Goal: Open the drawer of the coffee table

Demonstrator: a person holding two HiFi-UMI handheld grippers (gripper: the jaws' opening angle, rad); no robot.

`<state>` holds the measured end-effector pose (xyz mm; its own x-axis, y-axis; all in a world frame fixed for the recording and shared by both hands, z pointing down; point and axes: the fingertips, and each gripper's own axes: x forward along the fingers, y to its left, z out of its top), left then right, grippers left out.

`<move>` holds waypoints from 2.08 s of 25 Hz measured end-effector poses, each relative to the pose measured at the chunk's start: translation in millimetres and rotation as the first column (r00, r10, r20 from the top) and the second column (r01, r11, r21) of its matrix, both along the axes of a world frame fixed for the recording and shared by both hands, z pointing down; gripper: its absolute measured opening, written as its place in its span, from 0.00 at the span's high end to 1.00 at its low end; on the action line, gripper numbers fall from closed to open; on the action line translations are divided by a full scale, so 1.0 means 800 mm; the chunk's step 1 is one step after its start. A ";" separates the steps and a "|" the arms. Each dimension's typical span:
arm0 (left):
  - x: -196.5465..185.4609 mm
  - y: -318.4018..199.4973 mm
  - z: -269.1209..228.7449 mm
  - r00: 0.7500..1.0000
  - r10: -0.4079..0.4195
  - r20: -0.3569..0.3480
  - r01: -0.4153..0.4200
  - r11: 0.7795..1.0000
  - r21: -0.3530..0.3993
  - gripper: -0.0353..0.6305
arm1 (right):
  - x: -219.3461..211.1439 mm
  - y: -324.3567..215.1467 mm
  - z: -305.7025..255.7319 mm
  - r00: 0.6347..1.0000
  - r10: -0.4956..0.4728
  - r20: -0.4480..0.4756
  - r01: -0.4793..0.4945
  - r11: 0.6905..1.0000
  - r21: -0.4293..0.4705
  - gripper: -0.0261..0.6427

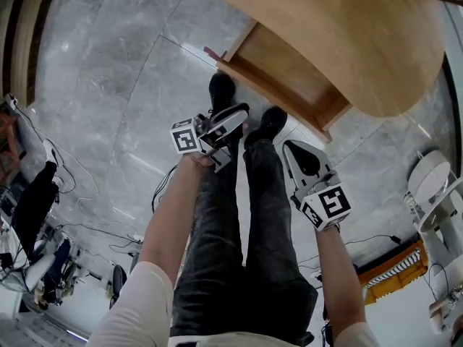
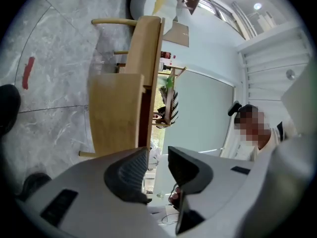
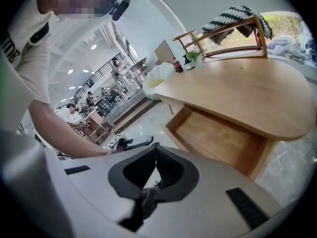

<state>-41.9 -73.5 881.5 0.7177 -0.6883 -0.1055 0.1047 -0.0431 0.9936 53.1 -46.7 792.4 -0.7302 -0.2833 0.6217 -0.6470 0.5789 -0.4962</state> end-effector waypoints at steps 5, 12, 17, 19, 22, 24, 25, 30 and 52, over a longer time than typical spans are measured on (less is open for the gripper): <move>0.007 0.008 -0.102 0.999 0.015 0.038 -0.016 1.000 0.024 0.80 | 0.011 0.009 -0.077 1.000 0.006 0.000 -0.006 1.000 0.018 0.93; 0.051 -0.005 -0.274 0.994 0.074 0.086 -0.083 0.991 0.102 0.87 | 0.047 -0.006 -0.214 0.997 0.067 0.044 -0.071 0.993 0.090 0.94; 0.073 0.003 -0.393 0.988 0.109 0.111 -0.126 0.979 0.159 0.89 | 0.069 0.004 -0.302 0.991 0.105 0.076 -0.114 0.987 0.112 0.93; 0.078 0.004 -0.438 0.987 0.101 0.121 -0.122 0.975 0.184 0.90 | 0.079 0.006 -0.336 0.989 0.116 0.089 -0.127 0.984 0.123 0.93; 0.088 0.005 -0.503 0.985 0.103 0.141 -0.134 0.963 0.235 0.91 | 0.094 0.004 -0.382 0.987 0.126 0.100 -0.141 0.977 0.163 0.93; 0.095 0.007 -0.542 0.982 0.115 0.150 -0.153 0.949 0.275 0.91 | 0.102 0.000 -0.405 0.986 0.133 0.099 -0.150 0.969 0.196 0.94; 0.098 0.012 -0.559 0.980 0.126 0.154 -0.167 0.941 0.293 0.91 | 0.105 0.000 -0.416 0.985 0.139 0.098 -0.157 0.965 0.209 0.94; 0.100 0.041 -0.620 0.963 0.152 0.221 -0.223 0.910 0.349 0.92 | 0.113 0.010 -0.469 0.977 0.186 0.108 -0.209 0.942 0.264 0.93; 0.033 0.266 -0.759 0.813 0.277 0.513 -0.556 0.632 0.540 0.92 | 0.010 0.225 -0.613 0.939 0.318 0.132 -0.342 0.821 0.456 0.93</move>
<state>-15.5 139.4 274.0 0.9844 -0.1598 -0.0740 -0.0643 -0.7175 0.6936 61.2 133.6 301.8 -0.5662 -0.7591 0.3212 -0.8236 0.5052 -0.2579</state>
